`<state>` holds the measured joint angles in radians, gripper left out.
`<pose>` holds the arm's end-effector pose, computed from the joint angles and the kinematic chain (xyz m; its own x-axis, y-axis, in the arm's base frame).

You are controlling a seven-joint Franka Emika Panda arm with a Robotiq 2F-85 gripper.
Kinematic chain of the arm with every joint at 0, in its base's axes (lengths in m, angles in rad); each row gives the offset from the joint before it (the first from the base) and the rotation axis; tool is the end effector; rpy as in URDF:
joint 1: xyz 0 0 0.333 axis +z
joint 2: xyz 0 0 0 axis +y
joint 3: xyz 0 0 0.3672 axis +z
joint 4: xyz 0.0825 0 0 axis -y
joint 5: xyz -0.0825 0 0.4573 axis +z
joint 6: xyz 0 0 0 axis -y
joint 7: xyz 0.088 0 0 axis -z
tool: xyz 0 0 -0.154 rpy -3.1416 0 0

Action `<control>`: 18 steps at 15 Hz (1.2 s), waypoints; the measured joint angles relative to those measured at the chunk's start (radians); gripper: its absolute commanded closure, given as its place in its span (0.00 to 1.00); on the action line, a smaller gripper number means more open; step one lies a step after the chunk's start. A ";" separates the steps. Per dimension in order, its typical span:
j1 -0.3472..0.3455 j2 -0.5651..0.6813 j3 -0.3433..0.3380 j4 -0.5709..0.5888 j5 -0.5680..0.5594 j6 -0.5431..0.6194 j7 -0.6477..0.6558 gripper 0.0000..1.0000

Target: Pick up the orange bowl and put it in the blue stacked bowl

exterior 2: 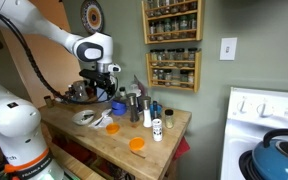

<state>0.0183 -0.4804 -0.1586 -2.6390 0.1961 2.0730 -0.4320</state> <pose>0.4044 -0.0330 0.3515 0.9781 0.2081 0.0022 0.2018 -0.9456 -0.2553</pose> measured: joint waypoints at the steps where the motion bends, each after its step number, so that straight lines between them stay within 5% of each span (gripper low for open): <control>1: 0.000 0.000 0.000 0.000 0.000 0.000 0.000 0.00; 18: -0.005 0.005 -0.001 -0.007 -0.006 0.018 0.001 0.00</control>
<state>0.0137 -0.4750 -0.1591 -2.6458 0.1901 2.0914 -0.4313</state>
